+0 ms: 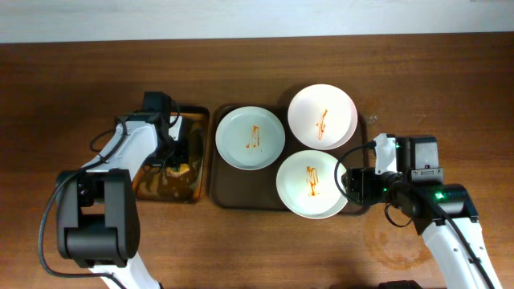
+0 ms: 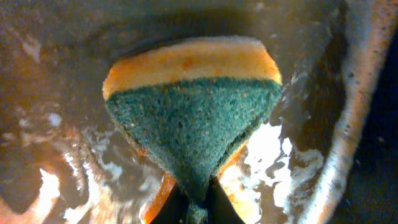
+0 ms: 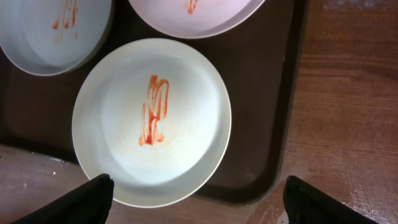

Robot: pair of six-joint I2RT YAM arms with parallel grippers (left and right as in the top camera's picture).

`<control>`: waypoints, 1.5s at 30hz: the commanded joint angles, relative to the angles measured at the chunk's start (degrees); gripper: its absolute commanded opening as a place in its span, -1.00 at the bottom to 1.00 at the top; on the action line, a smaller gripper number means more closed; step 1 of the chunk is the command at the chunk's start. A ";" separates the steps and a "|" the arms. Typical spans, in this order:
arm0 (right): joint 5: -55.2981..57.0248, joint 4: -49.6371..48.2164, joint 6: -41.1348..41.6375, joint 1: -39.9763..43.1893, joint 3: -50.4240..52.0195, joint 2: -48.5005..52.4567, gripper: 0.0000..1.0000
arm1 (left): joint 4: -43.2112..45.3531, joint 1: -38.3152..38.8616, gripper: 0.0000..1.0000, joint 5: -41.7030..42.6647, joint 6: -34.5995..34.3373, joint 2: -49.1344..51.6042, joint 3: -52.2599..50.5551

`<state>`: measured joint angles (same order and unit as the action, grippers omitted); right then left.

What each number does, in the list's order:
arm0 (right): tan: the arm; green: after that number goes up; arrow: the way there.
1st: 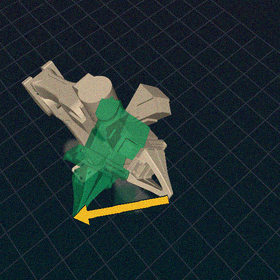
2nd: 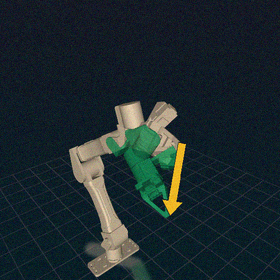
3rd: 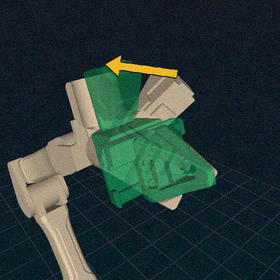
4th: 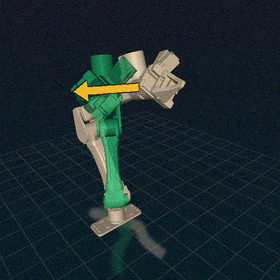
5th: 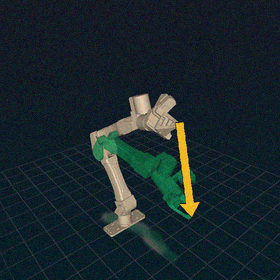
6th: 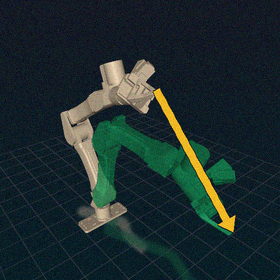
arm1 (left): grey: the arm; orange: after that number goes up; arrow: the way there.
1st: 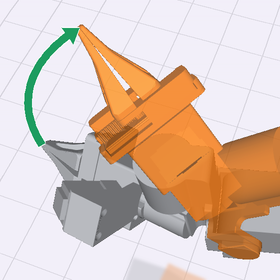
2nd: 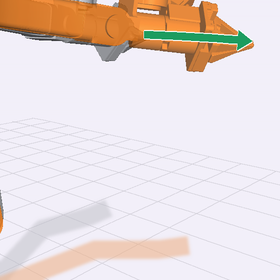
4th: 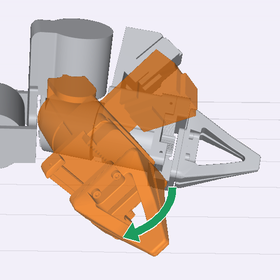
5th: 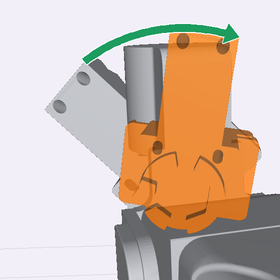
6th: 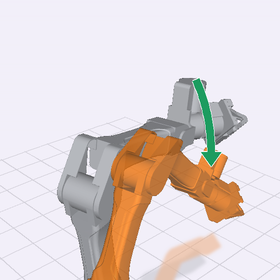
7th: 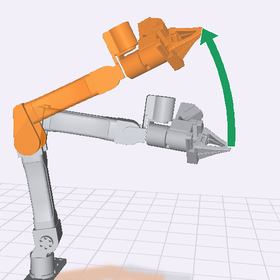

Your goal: Clean dirty plates on tray and stack at the side

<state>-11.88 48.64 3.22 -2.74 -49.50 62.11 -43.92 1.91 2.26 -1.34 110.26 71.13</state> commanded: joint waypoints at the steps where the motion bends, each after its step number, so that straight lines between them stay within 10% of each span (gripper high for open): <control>1: 0.31 -1.57 0.31 -0.24 -1.07 0.79 0.73 | -0.76 0.17 -1.00 2.05 -0.57 -5.40 2.80; 25: -0.90 -14.03 0.92 -0.24 -1.05 32.87 -0.59 | 4.94 0.20 -1.00 -0.37 -0.81 -27.91 2.86; 45: -4.22 -14.67 0.92 -0.24 -1.05 32.87 -0.92 | 7.85 0.20 -1.00 -0.35 -1.01 -27.91 2.86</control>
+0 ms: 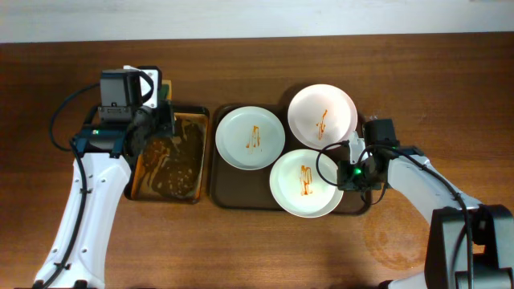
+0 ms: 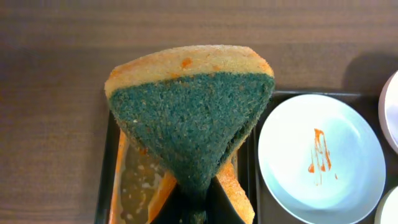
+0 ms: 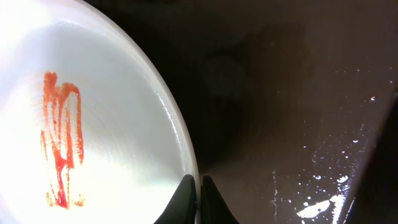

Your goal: Clean dirty plates on tray and stack at the side

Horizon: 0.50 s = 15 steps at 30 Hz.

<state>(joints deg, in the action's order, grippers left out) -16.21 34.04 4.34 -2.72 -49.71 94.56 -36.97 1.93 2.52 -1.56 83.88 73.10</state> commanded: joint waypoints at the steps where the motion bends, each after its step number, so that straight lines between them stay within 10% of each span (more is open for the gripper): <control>1: 0.11 -0.07 -0.20 -0.26 -0.83 0.42 -0.92 | 0.98 0.17 -1.00 -0.61 -0.76 -1.53 0.90; 15: 0.11 0.61 -0.22 -0.26 -0.83 0.42 -0.92 | -8.76 0.17 -1.00 6.36 -8.24 14.84 -2.49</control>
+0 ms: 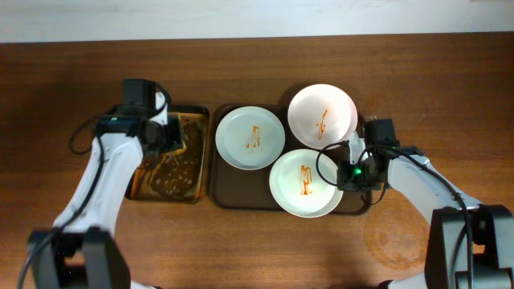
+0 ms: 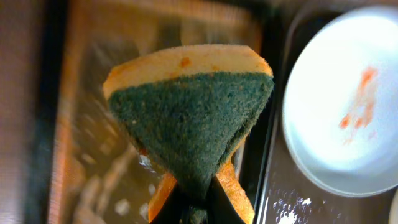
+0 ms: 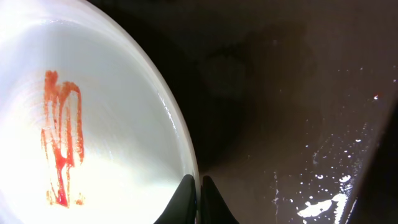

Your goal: Clean dirty plates on tray and stack at the side

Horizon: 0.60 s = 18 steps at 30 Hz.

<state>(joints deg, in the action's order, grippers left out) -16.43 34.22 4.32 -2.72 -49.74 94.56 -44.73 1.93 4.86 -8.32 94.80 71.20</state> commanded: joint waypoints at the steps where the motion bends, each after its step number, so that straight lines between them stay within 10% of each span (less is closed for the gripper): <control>1: 0.33 0.46 -0.20 -0.26 -0.81 0.42 -0.92 | -0.87 0.17 -1.00 4.46 -1.49 4.48 -0.59; 18: -3.10 0.72 0.20 -0.26 -0.81 0.42 -0.92 | 5.60 16.98 -1.00 17.07 -7.04 4.63 -0.68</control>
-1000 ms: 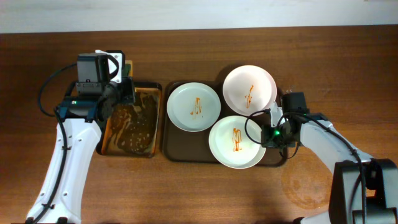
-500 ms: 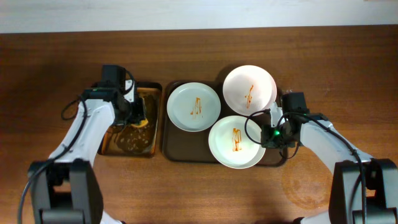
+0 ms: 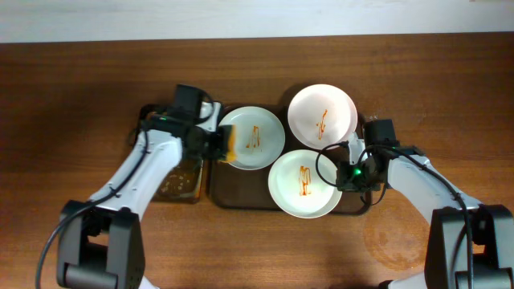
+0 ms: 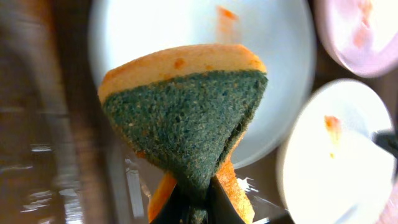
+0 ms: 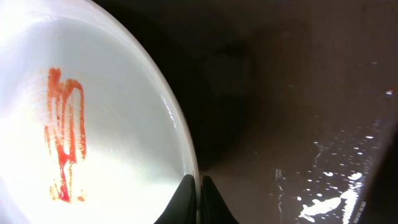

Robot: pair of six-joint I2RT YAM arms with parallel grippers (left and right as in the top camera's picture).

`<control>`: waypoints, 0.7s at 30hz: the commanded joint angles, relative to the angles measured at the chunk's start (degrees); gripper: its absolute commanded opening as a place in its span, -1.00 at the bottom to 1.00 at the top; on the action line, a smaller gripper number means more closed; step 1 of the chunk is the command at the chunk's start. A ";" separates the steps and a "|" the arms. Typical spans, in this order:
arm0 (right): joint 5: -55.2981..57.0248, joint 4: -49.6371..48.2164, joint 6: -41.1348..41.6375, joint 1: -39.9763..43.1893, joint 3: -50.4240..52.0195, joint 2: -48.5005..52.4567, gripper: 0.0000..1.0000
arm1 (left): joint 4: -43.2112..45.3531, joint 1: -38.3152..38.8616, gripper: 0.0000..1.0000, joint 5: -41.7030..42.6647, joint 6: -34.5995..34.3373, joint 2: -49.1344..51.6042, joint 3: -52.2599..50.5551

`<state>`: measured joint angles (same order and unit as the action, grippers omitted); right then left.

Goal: Clean dirty plates on tray and stack at the side
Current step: 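Scrub the front plate with the sponge held by the left gripper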

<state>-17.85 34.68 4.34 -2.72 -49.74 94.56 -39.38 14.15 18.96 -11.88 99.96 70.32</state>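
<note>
Three white plates smeared with red sauce lie on the dark brown tray (image 3: 226,195): a left plate (image 3: 261,140), a back plate (image 3: 322,114) and a front plate (image 3: 299,185). My left gripper (image 3: 215,145) is shut on a green and orange sponge (image 4: 183,118), held over the left plate's left rim. My right gripper (image 5: 199,186) is shut on the right rim of the front plate (image 5: 87,124), which shows a red streak.
A small tray of soapy, orange-tinted water (image 3: 178,183) lies left of the brown tray, under my left arm. A faint wet ring (image 3: 393,237) marks the wooden table at the front right, beside my right arm.
My left gripper has carried the sponge from over the soapy water tray rightward to the left rim of the left plate. My right gripper still holds the front plate's rim.
My left gripper first held the sponge down in the soapy water while my right gripper stood open near the front plate. Then the sponge was lifted clear and my right gripper was shut on the plate's rim. Now the sponge is over the left plate.
</note>
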 commanded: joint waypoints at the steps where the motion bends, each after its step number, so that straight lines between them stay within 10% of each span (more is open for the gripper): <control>1: -1.70 0.31 0.68 -0.26 -0.81 0.42 -0.92 | 1.14 7.89 -1.00 3.61 -6.01 -0.52 0.20; 21: -1.66 0.39 0.66 -0.26 -0.81 0.42 -0.92 | 20.68 25.07 -1.00 20.37 -25.00 16.74 0.20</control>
<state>-19.20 35.07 4.71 -2.72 -49.74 94.59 -18.20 38.89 39.07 -35.68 114.52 70.35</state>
